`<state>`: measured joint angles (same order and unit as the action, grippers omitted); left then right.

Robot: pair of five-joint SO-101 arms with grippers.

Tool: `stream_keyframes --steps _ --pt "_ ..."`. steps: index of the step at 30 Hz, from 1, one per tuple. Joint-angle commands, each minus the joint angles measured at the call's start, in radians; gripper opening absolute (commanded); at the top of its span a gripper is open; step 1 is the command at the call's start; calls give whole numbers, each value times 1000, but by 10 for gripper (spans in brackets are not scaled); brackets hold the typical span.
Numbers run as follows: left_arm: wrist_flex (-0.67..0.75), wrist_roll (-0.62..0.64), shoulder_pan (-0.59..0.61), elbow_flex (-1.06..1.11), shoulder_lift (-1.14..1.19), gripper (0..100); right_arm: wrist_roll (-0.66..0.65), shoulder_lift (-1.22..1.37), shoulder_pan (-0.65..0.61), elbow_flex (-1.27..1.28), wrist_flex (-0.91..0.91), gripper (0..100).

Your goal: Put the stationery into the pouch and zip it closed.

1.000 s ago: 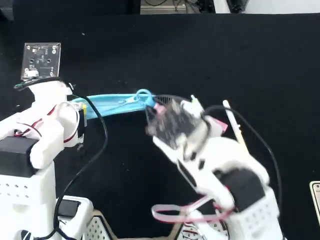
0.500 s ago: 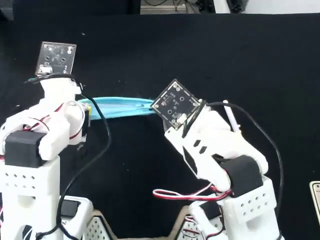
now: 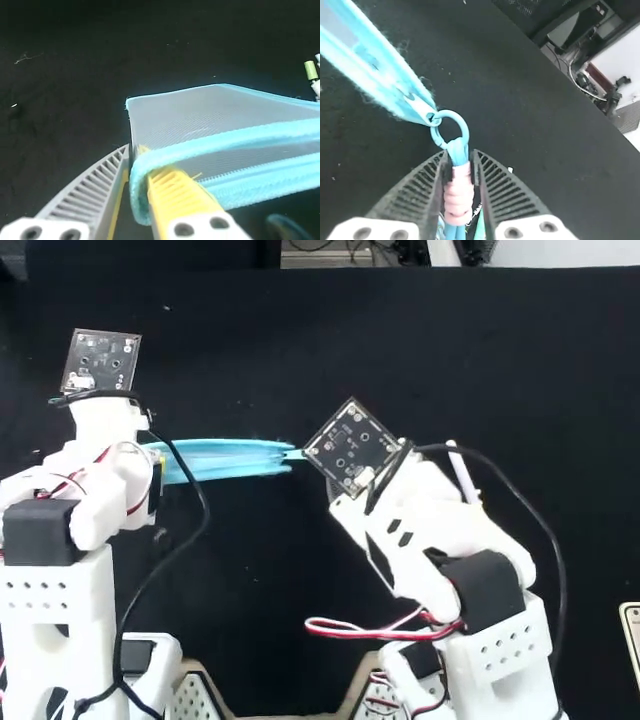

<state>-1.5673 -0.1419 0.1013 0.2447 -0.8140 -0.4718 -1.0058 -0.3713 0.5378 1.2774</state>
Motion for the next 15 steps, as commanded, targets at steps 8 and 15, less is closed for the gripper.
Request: stream_keyframes --steps 8,15 --pt "17 -12 -127 18 -3 32 186 1 -74 -328 229 152" --pt "28 -8 -133 18 2 32 193 8 -58 -463 361 139"
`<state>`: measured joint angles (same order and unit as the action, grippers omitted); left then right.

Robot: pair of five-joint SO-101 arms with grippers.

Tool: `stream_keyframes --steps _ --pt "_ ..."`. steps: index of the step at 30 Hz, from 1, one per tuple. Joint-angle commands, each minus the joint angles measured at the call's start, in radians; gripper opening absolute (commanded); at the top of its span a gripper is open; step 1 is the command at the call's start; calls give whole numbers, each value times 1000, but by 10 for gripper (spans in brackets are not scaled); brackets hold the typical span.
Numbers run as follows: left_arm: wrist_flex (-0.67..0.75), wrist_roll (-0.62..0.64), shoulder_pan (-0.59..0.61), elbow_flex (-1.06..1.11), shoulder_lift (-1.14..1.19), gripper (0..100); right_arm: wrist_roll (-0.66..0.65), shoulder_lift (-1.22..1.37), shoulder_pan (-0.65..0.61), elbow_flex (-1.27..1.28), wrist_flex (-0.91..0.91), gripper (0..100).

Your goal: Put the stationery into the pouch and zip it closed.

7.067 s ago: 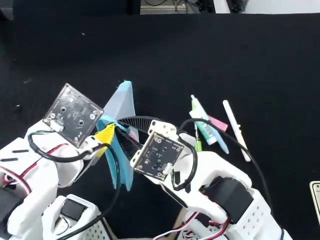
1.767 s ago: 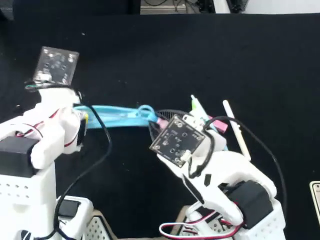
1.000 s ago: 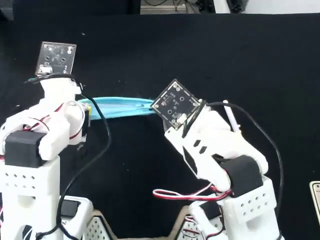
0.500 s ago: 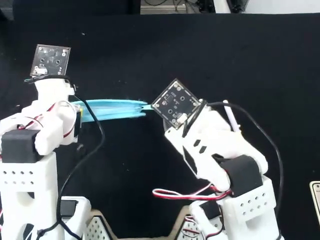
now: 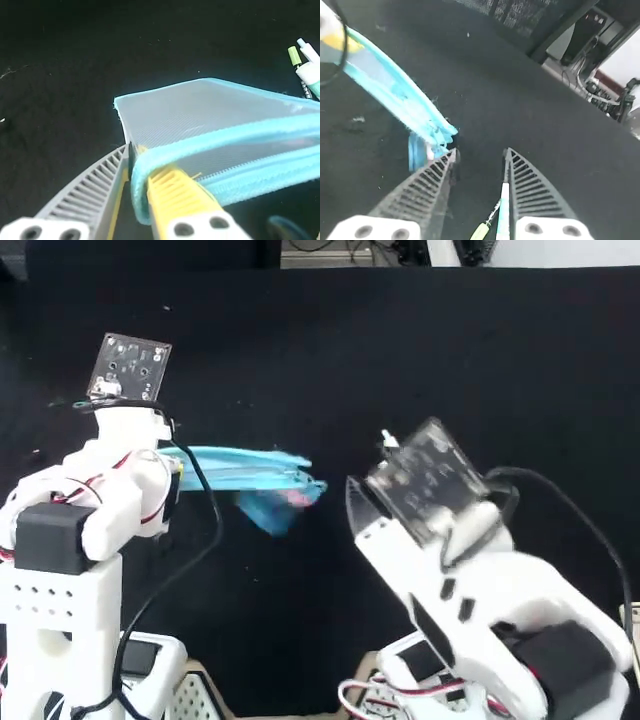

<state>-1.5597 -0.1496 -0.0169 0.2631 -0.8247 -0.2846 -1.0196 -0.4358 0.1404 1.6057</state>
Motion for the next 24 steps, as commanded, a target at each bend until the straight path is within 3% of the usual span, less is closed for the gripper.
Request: stream_keyframes --steps 1,13,18,24 --pt "17 -3 -15 -1 12 32 6 24 31 -48 31 139" --pt "12 2 -16 7 9 30 2 24 511 438 -338 138" --pt "21 2 -21 59 2 30 -107 45 597 575 -460 138" --pt "20 2 -22 79 2 31 -120 251 620 564 -500 138"
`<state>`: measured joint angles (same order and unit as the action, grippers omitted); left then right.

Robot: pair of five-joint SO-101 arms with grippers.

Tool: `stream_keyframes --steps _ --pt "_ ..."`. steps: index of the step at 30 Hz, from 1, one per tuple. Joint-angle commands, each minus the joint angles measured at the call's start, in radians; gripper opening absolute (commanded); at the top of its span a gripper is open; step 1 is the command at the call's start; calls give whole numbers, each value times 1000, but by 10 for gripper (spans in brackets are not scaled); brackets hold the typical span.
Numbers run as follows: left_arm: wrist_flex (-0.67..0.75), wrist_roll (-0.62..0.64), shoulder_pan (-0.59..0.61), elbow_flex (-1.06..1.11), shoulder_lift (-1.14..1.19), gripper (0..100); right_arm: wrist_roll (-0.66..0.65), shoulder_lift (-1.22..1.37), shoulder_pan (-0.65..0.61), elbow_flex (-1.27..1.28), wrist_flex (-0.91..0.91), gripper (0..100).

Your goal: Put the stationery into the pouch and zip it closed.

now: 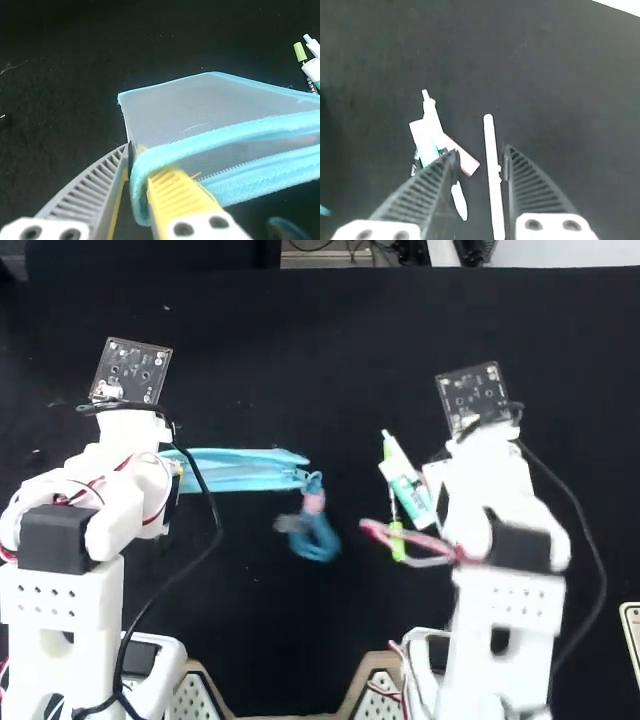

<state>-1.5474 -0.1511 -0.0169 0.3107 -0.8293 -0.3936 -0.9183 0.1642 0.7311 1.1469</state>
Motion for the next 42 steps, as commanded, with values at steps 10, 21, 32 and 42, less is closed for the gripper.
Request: stream_keyframes --steps 10,21,32,42 --pt "43 -26 -21 28 9 32 -15 621 -112 -225 -40 138" --pt "43 -26 -13 82 6 30 -74 750 -252 -214 -169 138" --pt "43 -26 -13 82 6 30 -118 935 -66 -222 -376 138" --pt "43 -25 -13 82 6 30 -109 915 -48 -249 -278 138"
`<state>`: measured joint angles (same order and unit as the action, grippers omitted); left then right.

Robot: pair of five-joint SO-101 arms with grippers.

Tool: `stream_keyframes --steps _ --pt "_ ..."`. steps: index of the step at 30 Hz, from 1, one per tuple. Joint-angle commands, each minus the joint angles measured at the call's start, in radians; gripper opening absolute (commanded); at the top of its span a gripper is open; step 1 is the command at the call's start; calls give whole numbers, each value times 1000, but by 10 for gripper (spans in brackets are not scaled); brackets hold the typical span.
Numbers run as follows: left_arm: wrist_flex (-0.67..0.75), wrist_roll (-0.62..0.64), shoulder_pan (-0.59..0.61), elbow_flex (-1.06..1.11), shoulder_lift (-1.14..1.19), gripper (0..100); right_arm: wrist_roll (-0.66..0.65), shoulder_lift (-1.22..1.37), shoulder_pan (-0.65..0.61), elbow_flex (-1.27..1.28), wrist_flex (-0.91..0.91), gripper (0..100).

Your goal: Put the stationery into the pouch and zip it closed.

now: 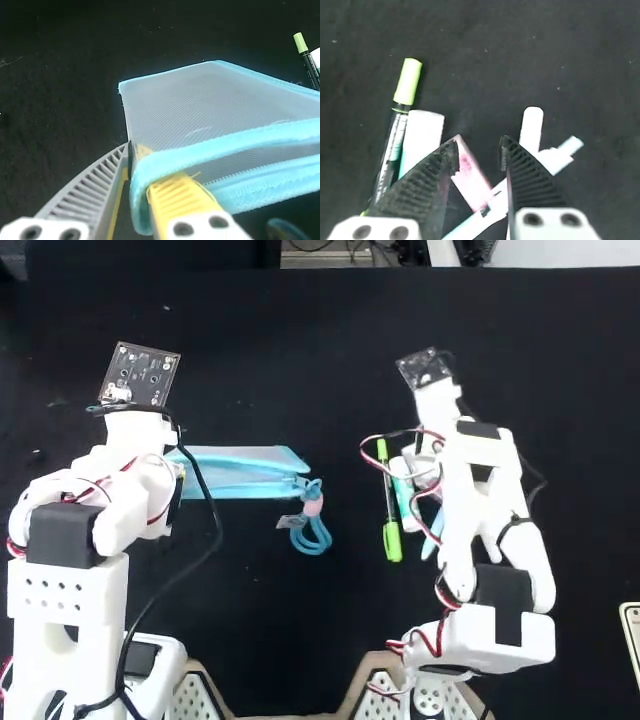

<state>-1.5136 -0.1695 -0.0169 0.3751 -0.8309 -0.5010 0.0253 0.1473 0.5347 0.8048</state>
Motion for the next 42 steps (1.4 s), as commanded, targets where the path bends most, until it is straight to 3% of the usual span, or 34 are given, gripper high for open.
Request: stream_keyframes --steps 1,6,21,26,29,37,42 --pt "9 -6 -13 18 8 30 -2 -28 -51 -53 78 138" --pt "-12 -6 -13 18 8 30 63 -19 -124 -50 21 138" --pt "-12 -6 -13 18 8 30 74 137 -124 -39 -80 138" --pt "-12 -6 -13 18 8 30 81 168 -106 -142 38 129" --pt "-12 -6 -13 18 8 30 81 162 -81 -203 137 4" --pt "-12 -6 -13 18 8 30 78 162 -60 -280 384 10" --pt "-12 -6 -13 18 8 30 66 107 -21 -145 382 10"
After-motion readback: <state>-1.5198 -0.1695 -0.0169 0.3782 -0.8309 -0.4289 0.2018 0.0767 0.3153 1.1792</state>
